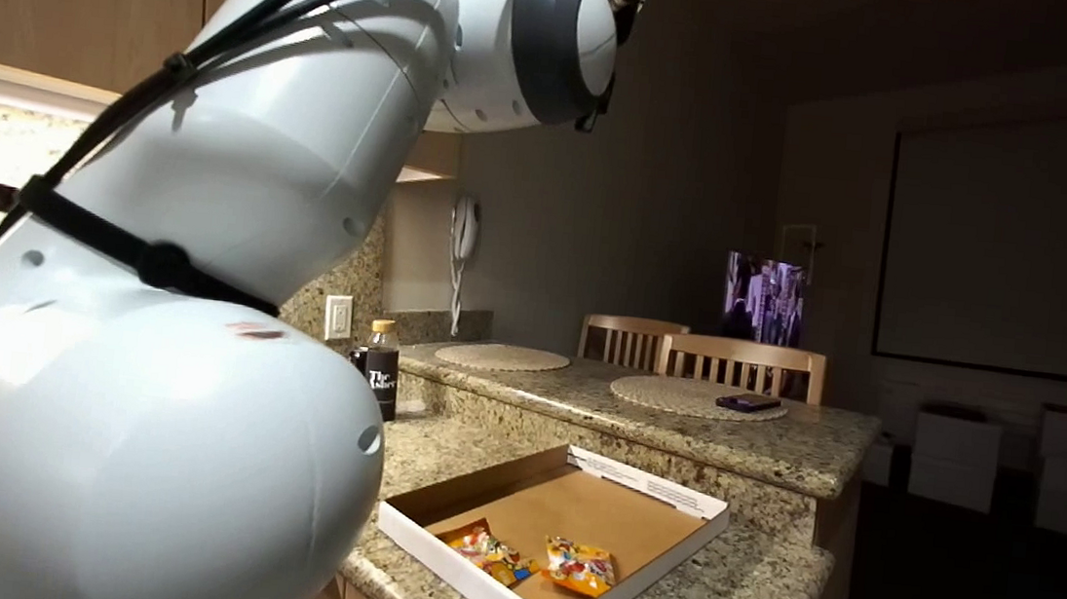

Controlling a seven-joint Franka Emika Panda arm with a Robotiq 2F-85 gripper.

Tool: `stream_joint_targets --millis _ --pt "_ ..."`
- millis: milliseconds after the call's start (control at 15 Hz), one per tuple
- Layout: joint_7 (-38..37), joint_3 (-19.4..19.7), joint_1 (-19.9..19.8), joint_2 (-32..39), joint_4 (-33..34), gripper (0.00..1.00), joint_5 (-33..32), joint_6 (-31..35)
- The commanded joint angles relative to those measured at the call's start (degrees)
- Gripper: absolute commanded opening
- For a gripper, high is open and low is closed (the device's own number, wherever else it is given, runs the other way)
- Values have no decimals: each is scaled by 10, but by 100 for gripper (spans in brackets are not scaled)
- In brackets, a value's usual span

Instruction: Place two sachets from the counter on the box

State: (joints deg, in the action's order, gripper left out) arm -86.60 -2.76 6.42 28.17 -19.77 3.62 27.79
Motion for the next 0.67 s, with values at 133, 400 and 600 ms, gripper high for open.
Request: stream_joint_targets --millis 133,400,600 --pt "132 32 24 -32 0 100 -66 109" --pt "104 36 27 -28 0 100 -50 98" --pt "104 36 27 -28 0 100 -50 99"
